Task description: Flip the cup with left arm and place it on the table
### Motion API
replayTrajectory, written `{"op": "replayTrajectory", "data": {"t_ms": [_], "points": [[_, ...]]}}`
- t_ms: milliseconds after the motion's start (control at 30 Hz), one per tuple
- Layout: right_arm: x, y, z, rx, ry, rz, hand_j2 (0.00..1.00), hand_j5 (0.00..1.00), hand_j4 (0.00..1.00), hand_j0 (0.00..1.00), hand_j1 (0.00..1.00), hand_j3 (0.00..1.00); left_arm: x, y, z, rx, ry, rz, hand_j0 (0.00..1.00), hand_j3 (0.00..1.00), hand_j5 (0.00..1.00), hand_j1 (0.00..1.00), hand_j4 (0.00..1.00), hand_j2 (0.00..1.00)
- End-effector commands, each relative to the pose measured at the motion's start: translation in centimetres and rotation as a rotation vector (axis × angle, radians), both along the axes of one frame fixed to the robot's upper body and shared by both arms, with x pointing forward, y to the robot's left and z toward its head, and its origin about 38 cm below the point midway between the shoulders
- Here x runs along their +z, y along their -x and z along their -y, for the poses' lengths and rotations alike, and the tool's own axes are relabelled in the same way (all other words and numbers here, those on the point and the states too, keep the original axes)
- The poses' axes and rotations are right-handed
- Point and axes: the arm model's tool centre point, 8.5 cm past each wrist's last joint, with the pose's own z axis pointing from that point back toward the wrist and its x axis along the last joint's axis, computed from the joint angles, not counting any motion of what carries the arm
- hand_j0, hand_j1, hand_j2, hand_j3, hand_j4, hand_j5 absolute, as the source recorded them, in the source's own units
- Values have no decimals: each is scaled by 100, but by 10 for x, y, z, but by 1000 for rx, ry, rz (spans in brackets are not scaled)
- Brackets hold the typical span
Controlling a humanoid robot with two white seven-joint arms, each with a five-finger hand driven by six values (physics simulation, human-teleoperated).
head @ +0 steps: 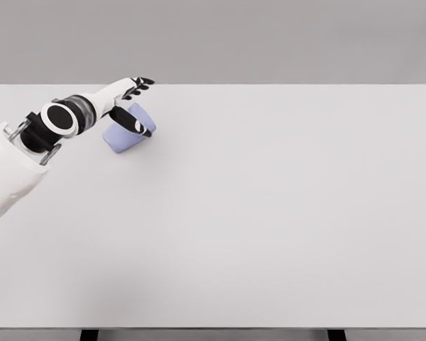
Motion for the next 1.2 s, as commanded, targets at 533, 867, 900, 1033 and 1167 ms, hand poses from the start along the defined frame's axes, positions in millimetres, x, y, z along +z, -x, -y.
{"op": "replayTrajectory", "data": {"t_ms": [533,867,900,1033,1167], "points": [[0,-1,0,-1,0,2,100,100,100,100,100,100,-18,-9,-17,60,-53,-31,100,100,100,100,100,100],[0,0,0,-1,0,0,100,100,100,100,100,100,-26,-11,-11,61,-49,-51,100,100,100,100,100,100],[0,0,0,-1,0,0,100,100,100,100,100,100,-27,-11,-9,56,-58,-51,100,100,100,100,100,100],[0,0,0,-1,0,0,100,100,100,100,100,100,-29,-12,-8,49,-94,-51,100,100,100,100,100,100],[0,0,0,-1,0,0,100,100,100,100,100,100,-31,-14,-7,44,-126,-51,100,100,100,100,100,100]]}}
